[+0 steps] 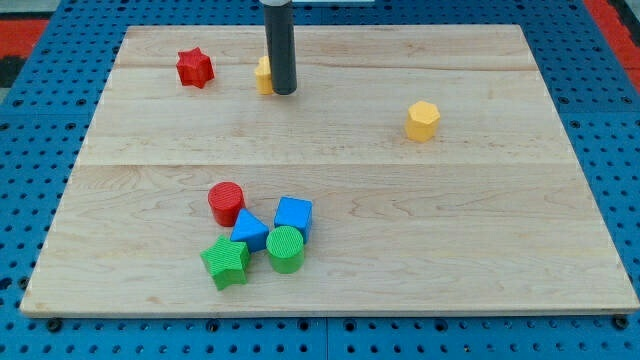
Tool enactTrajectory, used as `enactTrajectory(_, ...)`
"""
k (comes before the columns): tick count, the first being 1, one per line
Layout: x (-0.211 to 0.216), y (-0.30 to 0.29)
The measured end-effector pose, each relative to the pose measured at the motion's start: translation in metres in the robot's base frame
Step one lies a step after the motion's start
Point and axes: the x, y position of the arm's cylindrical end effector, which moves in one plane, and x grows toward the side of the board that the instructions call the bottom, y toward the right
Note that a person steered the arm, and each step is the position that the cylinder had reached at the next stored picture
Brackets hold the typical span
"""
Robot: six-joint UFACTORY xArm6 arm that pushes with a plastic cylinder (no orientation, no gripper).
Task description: Slide the yellow heart to the up a bit
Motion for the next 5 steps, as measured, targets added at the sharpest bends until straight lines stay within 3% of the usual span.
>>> enactTrajectory(5,0.0003,-0.013)
